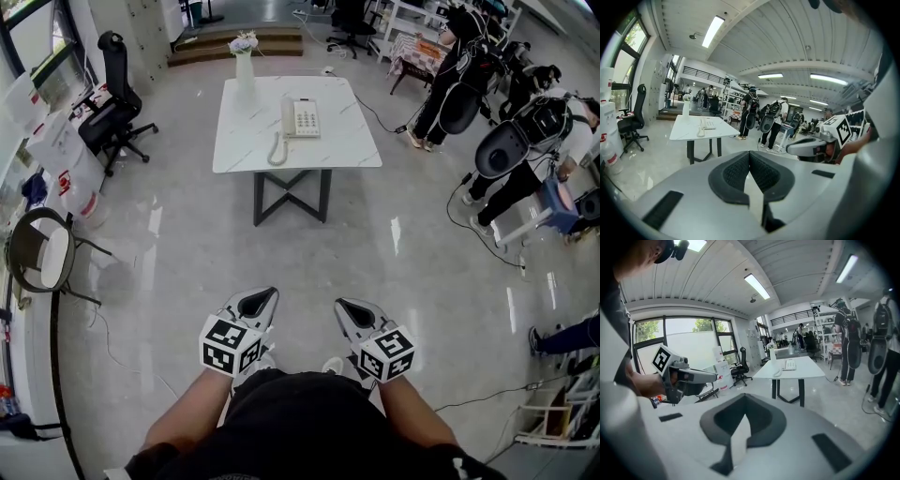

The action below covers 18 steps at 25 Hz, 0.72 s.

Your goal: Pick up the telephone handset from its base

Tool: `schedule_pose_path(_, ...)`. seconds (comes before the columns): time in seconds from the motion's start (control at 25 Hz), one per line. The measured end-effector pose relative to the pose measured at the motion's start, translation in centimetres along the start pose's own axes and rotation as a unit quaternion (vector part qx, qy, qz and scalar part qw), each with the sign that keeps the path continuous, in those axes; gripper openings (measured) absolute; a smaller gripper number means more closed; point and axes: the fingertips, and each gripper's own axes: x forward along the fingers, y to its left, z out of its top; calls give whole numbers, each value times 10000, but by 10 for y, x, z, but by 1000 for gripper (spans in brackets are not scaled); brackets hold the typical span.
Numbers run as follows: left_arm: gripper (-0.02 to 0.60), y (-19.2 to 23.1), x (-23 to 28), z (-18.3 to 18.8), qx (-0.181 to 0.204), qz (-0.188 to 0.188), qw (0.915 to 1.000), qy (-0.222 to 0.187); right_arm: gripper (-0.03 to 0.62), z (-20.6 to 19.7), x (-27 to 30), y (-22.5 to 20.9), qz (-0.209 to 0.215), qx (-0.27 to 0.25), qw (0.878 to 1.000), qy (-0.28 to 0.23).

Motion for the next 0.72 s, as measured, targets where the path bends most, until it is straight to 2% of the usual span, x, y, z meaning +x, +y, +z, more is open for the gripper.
schedule_pose_path(0.52, 2, 44, -29, -6, 158, -208, 9996, 73, 2, 4, 38, 38, -189, 5, 9998, -52)
schedule_pose_path(0.72, 2, 61, -38, -17, 70, -195, 9997, 130, 2, -2, 50, 52, -196, 22, 9998, 29)
